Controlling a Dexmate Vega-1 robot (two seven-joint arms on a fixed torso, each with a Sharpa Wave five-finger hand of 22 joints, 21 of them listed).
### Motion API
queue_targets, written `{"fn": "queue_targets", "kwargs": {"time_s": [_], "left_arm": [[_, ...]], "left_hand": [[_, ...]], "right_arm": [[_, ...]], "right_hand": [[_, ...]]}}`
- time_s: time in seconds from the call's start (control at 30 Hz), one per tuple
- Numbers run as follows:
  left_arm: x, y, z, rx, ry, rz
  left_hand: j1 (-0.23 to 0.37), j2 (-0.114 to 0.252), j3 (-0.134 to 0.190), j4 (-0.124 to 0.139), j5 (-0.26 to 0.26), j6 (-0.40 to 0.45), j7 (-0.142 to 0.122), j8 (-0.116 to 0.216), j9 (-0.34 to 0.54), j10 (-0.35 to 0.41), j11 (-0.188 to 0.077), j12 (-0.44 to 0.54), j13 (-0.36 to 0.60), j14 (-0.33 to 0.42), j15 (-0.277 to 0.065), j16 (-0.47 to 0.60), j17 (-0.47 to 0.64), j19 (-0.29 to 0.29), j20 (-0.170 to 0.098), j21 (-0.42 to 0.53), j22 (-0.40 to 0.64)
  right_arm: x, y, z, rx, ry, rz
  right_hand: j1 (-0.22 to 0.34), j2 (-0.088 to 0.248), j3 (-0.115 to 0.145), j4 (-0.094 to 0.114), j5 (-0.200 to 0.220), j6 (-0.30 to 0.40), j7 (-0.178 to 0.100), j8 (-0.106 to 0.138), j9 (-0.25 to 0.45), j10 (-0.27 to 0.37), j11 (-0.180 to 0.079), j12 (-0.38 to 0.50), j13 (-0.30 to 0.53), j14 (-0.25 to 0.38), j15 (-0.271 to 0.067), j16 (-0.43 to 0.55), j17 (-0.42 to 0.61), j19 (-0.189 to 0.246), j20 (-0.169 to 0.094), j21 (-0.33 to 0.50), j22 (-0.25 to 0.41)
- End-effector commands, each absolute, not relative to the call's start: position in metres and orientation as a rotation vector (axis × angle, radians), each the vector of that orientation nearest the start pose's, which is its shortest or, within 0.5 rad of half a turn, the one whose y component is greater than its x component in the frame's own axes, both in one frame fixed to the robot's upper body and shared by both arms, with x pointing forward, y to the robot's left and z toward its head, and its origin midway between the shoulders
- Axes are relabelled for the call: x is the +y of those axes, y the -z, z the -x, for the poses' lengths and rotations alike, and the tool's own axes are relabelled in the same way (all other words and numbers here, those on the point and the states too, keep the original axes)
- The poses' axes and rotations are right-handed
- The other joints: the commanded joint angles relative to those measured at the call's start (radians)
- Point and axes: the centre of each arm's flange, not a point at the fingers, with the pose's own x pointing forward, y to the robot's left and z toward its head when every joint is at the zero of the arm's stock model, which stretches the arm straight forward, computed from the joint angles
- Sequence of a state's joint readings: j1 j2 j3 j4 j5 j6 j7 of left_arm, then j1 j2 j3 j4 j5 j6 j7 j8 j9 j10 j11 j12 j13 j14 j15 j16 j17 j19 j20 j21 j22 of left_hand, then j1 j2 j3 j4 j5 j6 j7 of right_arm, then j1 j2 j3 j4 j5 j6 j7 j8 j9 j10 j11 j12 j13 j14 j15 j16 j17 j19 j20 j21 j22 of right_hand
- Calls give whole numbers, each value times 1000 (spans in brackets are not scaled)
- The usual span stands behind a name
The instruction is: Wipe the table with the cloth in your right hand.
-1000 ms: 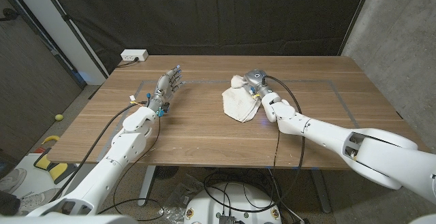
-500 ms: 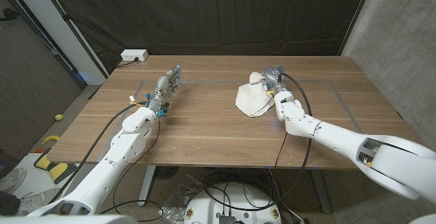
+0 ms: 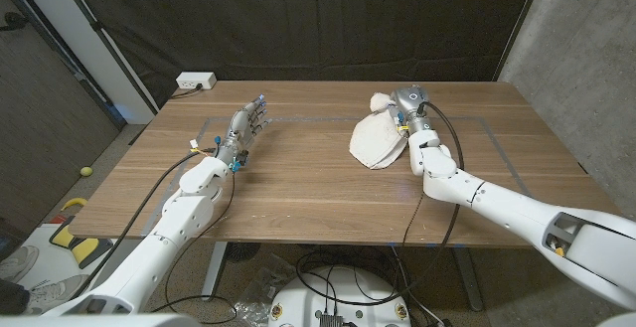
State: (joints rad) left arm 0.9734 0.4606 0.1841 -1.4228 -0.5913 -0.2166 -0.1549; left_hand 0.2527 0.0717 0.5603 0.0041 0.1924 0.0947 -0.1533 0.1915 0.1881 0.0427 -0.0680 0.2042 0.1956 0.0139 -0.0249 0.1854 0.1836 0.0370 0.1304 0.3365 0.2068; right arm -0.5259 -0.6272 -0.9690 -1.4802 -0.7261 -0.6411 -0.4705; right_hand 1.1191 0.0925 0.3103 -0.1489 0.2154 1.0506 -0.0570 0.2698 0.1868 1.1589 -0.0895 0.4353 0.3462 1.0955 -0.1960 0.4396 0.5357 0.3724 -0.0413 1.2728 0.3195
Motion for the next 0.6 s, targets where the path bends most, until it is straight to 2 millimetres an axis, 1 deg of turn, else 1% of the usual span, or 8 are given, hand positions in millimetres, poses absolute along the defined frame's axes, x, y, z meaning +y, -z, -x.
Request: {"fn": "queue_targets", "kwargs": {"time_s": [0.03,0.3,0.6], "left_arm": [[308,39,-621,-607,259,54],[310,38,-620,-617,266,52],[312,34,-622,-621,278,43]], "left_hand": [[0,-6,-1,-1,6,-6,-2,5,2,1,3,3,0,-5,-4,5,3,-1,2,-2,3],[0,-6,-1,-1,6,-6,-3,5,2,1,-1,3,0,-4,-4,5,3,-1,2,-2,3],[0,-7,-1,-1,6,-5,-2,5,2,1,1,4,0,-5,-3,5,2,-1,2,-2,3]], "right_arm": [[-215,-56,-594,-752,717,1482],[-224,-65,-563,-760,735,1477],[-239,-62,-534,-735,762,1473]], "right_hand": [[1,11,-1,2,8,83,-75,2,5,8,-1,-7,4,3,-37,-5,2,-5,-138,6,-3],[0,9,-2,2,8,84,-76,-2,5,6,-5,-9,6,1,-37,-8,5,-9,-140,10,-10],[-2,6,-3,3,9,86,-81,-5,6,6,-7,-11,9,-2,-38,-13,7,-16,-141,11,-19]]}}
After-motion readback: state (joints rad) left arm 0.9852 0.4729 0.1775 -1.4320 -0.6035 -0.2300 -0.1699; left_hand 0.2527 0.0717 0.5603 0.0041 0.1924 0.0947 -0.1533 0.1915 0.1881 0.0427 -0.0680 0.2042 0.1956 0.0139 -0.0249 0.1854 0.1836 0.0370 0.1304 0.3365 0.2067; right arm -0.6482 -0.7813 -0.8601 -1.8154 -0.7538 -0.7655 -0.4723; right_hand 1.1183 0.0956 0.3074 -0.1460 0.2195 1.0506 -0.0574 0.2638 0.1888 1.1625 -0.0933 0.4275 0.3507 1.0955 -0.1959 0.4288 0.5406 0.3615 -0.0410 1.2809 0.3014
